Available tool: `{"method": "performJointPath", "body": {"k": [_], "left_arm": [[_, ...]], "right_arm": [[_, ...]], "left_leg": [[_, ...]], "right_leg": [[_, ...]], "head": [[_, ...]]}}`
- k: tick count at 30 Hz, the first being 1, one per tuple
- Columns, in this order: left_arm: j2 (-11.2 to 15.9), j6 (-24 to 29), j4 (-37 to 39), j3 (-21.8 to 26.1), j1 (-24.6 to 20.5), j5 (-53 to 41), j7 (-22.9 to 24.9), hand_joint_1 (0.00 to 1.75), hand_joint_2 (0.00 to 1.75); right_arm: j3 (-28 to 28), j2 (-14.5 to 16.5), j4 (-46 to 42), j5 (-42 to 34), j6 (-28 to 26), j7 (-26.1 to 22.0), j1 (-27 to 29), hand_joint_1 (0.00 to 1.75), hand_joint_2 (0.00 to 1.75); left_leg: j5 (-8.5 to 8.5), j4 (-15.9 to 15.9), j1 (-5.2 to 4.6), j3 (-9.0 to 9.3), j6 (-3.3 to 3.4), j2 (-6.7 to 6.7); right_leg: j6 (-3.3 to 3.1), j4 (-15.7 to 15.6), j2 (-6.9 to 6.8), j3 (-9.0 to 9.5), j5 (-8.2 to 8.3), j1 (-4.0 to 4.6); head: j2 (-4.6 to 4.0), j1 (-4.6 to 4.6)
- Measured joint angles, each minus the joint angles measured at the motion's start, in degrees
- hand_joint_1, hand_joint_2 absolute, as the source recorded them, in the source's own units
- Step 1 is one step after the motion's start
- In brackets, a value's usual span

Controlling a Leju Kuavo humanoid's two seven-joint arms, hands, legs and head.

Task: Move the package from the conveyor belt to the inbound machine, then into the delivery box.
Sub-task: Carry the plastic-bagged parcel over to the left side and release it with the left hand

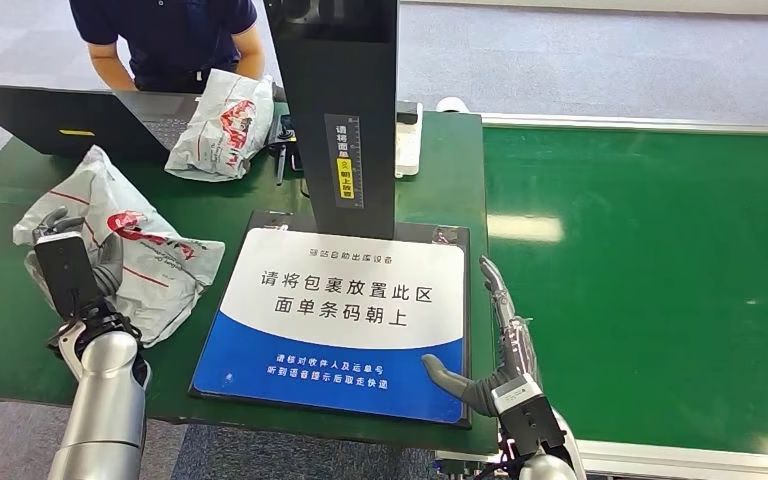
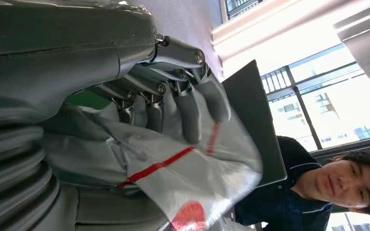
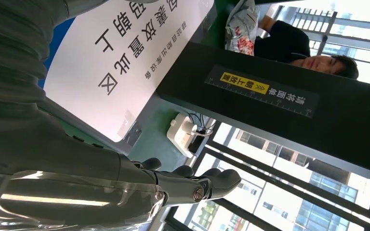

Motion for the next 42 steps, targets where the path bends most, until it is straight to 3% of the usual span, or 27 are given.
{"method": "performJointPath", "body": {"k": [15, 26, 36, 42], "left_arm": [[-0.4, -2.1, -2.0, -0.8, 1.4, -0.9, 1.9, 0.0, 1.75], [-0.6, -2.2, -3.3, -1.4, 1.4, -0.3, 0.5, 0.0, 1.75], [-0.7, -3.8, -4.7, -6.6, 0.9, 0.1, 0.3, 0.0, 1.75], [-0.8, -8.8, -7.1, -10.5, 1.6, 3.3, -1.7, 0.0, 1.75]], "right_arm": [[0.0, 0.0, 0.0, 0.3, 0.2, 0.1, 0.5, 0.0, 1.75], [0.0, 0.0, 0.0, 0.6, 0.1, 0.0, 0.5, 0.0, 1.75], [0.0, 0.0, 0.0, 0.7, -0.7, -0.5, 0.5, 0.0, 1.75], [0.0, 0.0, 0.3, 0.2, -1.4, -1.0, 0.5, 0.0, 1.75]], "left_leg": [[0.0, 0.0, 0.0, 0.0, 0.0, 0.0], [0.0, 0.0, 0.0, 0.02, 0.0, 0.0], [0.0, 0.0, 0.0, 0.02, 0.0, 0.0], [0.0, 0.0, 0.0, 0.01, 0.0, 0.0]], "right_leg": [[0.0, 0.0, 0.0, 0.0, 0.0, 0.0], [0.0, 0.0, 0.0, 0.01, 0.0, 0.0], [0.0, 0.0, 0.0, 0.01, 0.0, -0.01], [0.0, 0.0, 0.0, 0.01, 0.0, -0.01]], "head": [[0.0, 0.01], [0.0, 0.01], [0.0, 0.0], [0.0, 0.0]]}}
